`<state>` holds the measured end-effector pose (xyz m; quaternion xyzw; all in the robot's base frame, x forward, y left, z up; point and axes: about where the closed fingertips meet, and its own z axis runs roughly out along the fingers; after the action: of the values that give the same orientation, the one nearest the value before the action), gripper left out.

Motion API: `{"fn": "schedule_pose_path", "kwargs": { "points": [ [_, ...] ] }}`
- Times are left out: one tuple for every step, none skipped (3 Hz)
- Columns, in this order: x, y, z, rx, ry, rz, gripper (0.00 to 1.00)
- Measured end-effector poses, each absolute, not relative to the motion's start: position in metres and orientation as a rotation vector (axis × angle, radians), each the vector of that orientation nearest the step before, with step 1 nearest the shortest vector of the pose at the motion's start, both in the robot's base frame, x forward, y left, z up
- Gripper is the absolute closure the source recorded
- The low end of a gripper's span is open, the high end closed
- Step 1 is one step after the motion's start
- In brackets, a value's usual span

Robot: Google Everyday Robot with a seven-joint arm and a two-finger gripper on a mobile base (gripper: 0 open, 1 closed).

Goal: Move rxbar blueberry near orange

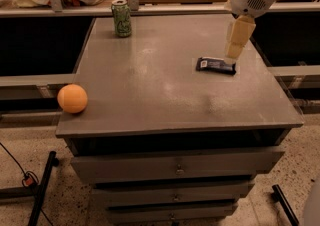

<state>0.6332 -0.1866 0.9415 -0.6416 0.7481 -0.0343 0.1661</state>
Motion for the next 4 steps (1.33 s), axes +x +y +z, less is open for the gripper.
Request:
{"fn": "schedule_pose_path", "kwargs": {
  "points": [
    [0.639, -0.191, 0.923, -1.822, 2.153, -0.068, 0.0],
    [0.643, -0.193, 0.906, -1.829, 2.17, -0.053, 0.0],
    [0.647, -0.198, 0.89, -1.827, 2.2, -0.039, 0.0],
    [0.652, -0.202, 0.875, -1.83, 2.22, -0.032, 0.0]
  ]
}}
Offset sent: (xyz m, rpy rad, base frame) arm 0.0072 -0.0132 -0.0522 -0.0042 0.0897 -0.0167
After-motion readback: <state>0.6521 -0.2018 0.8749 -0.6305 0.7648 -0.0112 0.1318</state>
